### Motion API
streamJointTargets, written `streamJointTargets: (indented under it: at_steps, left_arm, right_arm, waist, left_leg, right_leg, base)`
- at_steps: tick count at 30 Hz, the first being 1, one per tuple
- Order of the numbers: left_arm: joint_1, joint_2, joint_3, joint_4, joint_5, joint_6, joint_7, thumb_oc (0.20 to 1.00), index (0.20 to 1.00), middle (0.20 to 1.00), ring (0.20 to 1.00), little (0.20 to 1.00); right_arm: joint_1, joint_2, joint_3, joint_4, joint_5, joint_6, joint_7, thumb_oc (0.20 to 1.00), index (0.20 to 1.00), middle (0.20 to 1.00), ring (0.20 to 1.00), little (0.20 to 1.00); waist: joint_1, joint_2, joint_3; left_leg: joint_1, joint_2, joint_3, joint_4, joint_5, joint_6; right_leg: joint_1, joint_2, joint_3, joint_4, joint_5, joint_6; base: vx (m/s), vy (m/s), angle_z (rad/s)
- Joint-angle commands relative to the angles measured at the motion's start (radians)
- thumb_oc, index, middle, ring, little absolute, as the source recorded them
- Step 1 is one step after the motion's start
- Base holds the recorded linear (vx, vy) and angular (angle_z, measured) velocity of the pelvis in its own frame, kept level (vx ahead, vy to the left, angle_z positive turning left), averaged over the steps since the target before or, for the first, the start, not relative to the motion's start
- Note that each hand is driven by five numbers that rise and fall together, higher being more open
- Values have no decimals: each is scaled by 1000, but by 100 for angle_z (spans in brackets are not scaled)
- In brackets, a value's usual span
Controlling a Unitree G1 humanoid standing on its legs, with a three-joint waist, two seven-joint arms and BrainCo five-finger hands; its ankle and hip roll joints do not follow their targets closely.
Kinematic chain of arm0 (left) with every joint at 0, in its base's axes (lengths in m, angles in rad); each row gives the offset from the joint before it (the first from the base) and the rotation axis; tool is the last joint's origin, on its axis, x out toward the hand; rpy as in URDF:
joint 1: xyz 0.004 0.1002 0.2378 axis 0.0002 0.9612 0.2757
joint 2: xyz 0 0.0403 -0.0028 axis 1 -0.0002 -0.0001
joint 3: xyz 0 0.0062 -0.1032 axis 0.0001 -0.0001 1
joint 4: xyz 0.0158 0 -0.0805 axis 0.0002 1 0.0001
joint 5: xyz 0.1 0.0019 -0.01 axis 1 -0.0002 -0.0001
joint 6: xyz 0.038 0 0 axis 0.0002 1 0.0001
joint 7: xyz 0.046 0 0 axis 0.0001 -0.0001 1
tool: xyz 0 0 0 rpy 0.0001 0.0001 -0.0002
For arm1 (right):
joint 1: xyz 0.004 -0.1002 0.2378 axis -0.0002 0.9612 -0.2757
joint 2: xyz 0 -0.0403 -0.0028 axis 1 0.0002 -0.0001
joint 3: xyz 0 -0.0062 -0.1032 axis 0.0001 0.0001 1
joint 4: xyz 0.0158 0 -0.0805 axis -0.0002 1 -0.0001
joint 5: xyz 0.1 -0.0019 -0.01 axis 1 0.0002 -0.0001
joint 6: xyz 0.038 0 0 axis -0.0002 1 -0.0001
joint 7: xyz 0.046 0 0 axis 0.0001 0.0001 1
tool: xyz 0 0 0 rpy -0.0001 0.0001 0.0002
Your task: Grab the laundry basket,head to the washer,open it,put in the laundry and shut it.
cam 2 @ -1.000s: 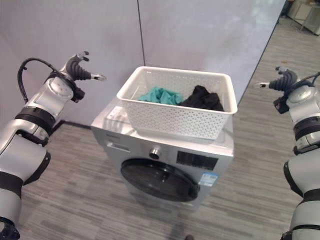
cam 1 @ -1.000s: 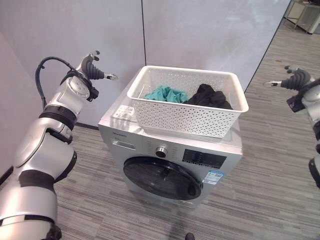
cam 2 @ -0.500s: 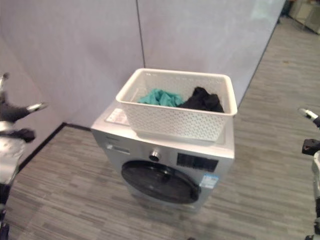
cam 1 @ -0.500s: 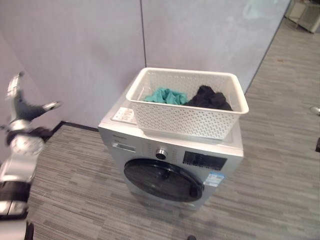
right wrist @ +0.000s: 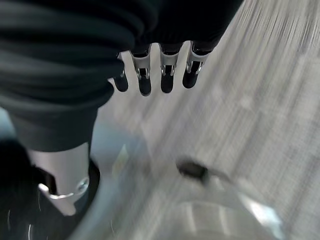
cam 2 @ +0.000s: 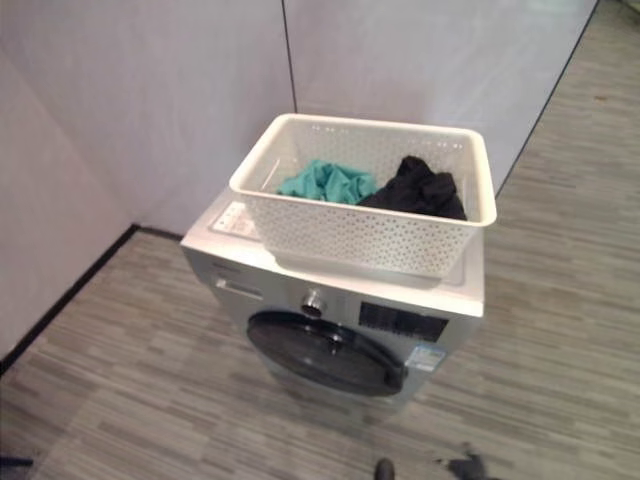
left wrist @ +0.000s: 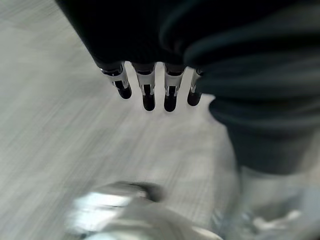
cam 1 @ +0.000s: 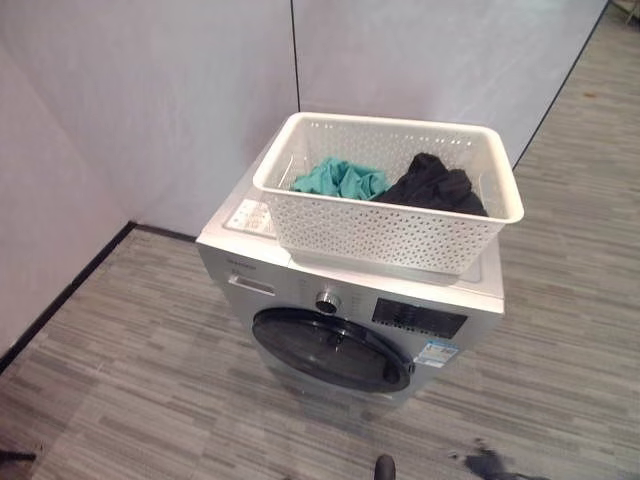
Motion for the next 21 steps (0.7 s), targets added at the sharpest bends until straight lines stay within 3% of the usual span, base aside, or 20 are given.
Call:
streamJointTargets:
  at_steps: [1, 8, 13, 14, 17, 18, 21]
  left_arm:
    - [-24, 31, 25, -78, 73, 10, -17, 1000, 1000, 1000, 1000, 1000]
    - [-52, 25, -95, -145, 171, -5, 52, 1000, 1000, 1000, 1000, 1000]
    - [-82, 16, -132, -164, 187, -12, 83, 1000, 1000, 1000, 1000, 1000]
    - [-101, 14, -135, -167, 183, -17, 95, 1000, 1000, 1000, 1000, 1000]
    - [-134, 11, -141, -168, 177, -18, 114, 1000, 1000, 1000, 1000, 1000]
    - [-153, 8, -141, -168, 175, -18, 118, 1000, 1000, 1000, 1000, 1000]
    - [-183, 0, -157, -172, 184, -17, 116, 1000, 1000, 1000, 1000, 1000]
  right_arm:
    - [-10, -22, 30, -162, -44, -34, 66, 1000, 1000, 1000, 1000, 1000]
    - [-105, -76, 247, -404, -181, -55, 86, 1000, 1000, 1000, 1000, 1000]
    - [-162, -119, 301, -452, -245, -69, 54, 1000, 1000, 1000, 1000, 1000]
    - [-166, -132, 299, -461, -248, -71, 40, 1000, 1000, 1000, 1000, 1000]
    - [-160, -149, 288, -472, -242, -71, 28, 1000, 1000, 1000, 1000, 1000]
    - [-156, -161, 280, -483, -242, -70, 24, 1000, 1000, 1000, 1000, 1000]
    - [-121, -201, 250, -505, -249, -66, 15, 1000, 1000, 1000, 1000, 1000]
  waist:
    - [4, -34, -16]
    - [22, -36, 10]
    - [33, -29, 49]
    - [28, -26, 60]
    - [15, -28, 80]
    - [5, -33, 91]
    - [-36, -49, 104]
  left_leg:
    - [-19, 21, -41, 2, 22, -14]
    - [-26, 47, -38, 8, 38, -30]
    - [-64, 73, -43, 16, 78, -50]
    - [-98, 86, -48, 2, 112, -65]
    - [-153, 95, -49, 2, 136, -76]
    - [-167, 92, -30, 13, 130, -74]
    - [-178, 80, 36, 192, 41, -56]
  right_leg:
    - [93, -54, 3, 9, -69, 53]
    - [90, -32, 9, 9, -83, 42]
    - [70, -13, 7, 9, -97, 33]
    - [46, -9, 1, 9, -105, 34]
    - [16, -19, -12, 9, -107, 38]
    - [2, -31, -18, 9, -100, 39]
    - [-60, -64, -35, 9, -58, 35]
  base:
    - [7, -48, -1]
    - [-43, -94, -4]
    - [-138, -131, 1]
    - [-194, -104, 9]
    - [-260, -48, 26]
    - [-345, -17, 20]
    - [-298, 14, 38]
